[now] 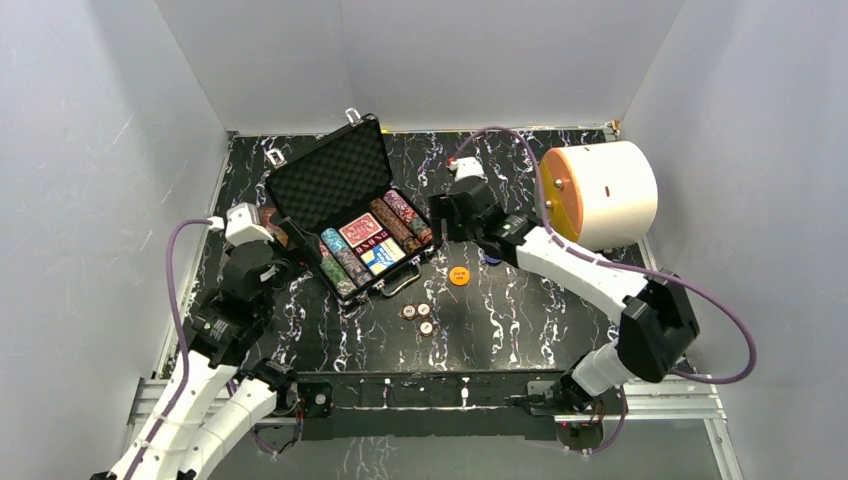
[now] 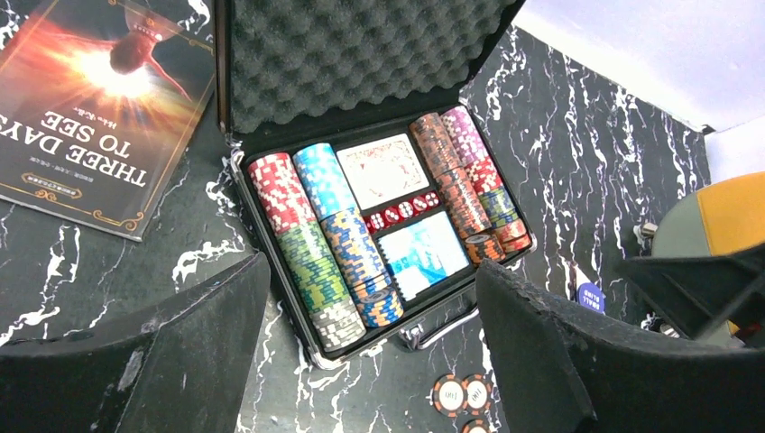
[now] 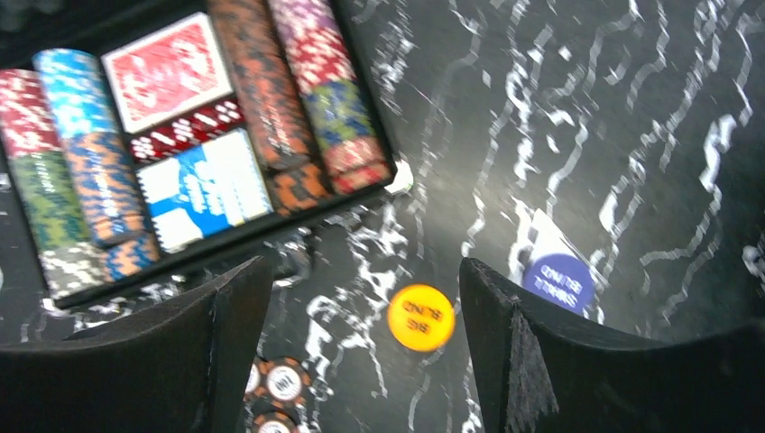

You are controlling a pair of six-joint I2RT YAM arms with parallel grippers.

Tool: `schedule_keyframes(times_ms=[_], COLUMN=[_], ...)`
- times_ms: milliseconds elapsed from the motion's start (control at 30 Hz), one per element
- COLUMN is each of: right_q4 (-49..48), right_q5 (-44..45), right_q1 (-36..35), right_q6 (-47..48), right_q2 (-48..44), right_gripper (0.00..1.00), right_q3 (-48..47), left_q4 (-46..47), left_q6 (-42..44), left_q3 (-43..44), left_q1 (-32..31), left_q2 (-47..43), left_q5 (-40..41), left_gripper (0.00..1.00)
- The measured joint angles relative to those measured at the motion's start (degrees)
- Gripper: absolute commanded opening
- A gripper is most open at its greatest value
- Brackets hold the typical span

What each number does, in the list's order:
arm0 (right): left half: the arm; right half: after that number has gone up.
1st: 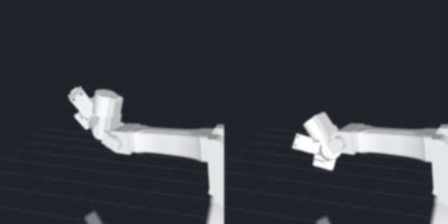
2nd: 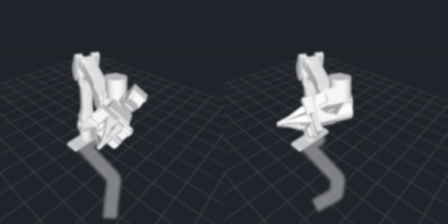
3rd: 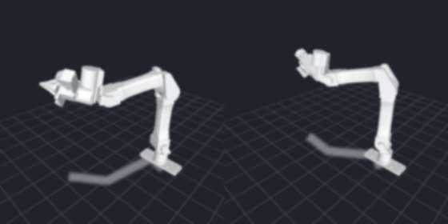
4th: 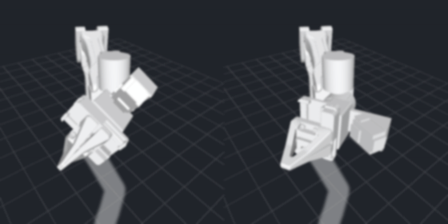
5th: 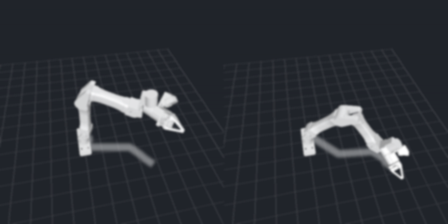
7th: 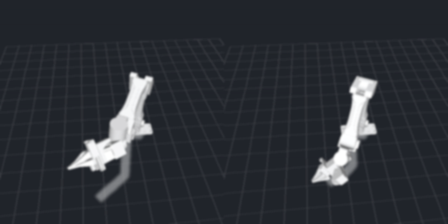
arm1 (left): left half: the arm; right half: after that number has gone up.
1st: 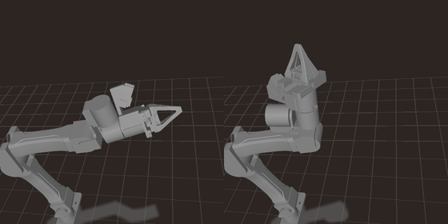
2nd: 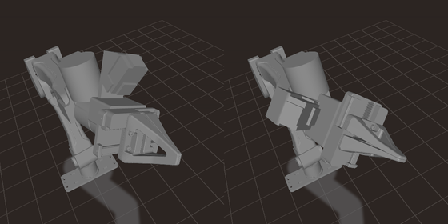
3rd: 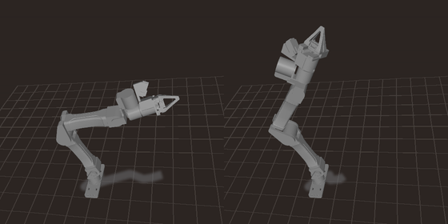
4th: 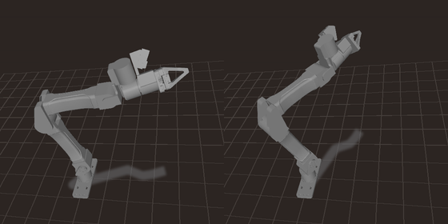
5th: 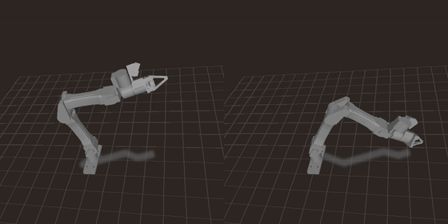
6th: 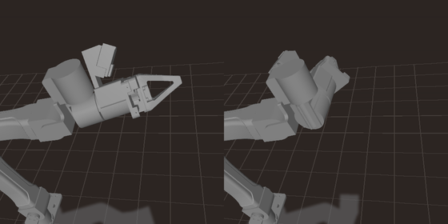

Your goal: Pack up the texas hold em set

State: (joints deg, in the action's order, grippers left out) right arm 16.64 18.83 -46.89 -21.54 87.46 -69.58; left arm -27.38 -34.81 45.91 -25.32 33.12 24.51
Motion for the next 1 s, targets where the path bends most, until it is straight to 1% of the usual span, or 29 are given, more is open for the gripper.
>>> schedule_keyframes(times_ms=[67,133,333,533,633,733,900,1000], right_q4=[0.26,1.44,5.53,6.40,6.49,7.32,7.80,7.91], right_q5=[0.39,0.22,-3.26,-6.38,-6.23,-5.53,-4.39,-3.72], right_q1=[1.75,2.84,3.37,3.37,3.37,3.37,3.30,3.32], right_q6=[-1.27,-2.69,-5.42,-6.78,-6.97,-7.02,-6.78,-6.56], right_q2=[-3.21,-3.52,2.23,6.58,8.24,11.02,12.59,13.44], right_gripper=[0.85,0.85,0.80,0.75,0.72,0.70,0.63,0.62], right_q3=[3.98,6.49,10.69,10.91,10.69,10.01,8.63,7.76], left_q4=[1.20,1.88,3.93,4.57,4.66,4.66,4.66,4.66], left_q6=[-0.15,-0.31,-0.28,-0.46,-0.61,-0.61,-0.81,-1.01], left_q3=[-1.09,-1.46,-1.46,-1.46,-1.46,-1.46,-1.46,-1.46], left_q1=[0.00,0.00,0.00,0.00,0.00,0.00,0.00,0.00], left_q2=[0.48,1.42,3.89,4.00,3.91,3.89,3.52,3.21], left_q5=[-0.35,-0.57,-0.59,-0.57,-0.50,-0.22,0.22,0.44], left_gripper=[0.83,0.83,0.83,0.83,0.83,0.83,0.83,0.83])
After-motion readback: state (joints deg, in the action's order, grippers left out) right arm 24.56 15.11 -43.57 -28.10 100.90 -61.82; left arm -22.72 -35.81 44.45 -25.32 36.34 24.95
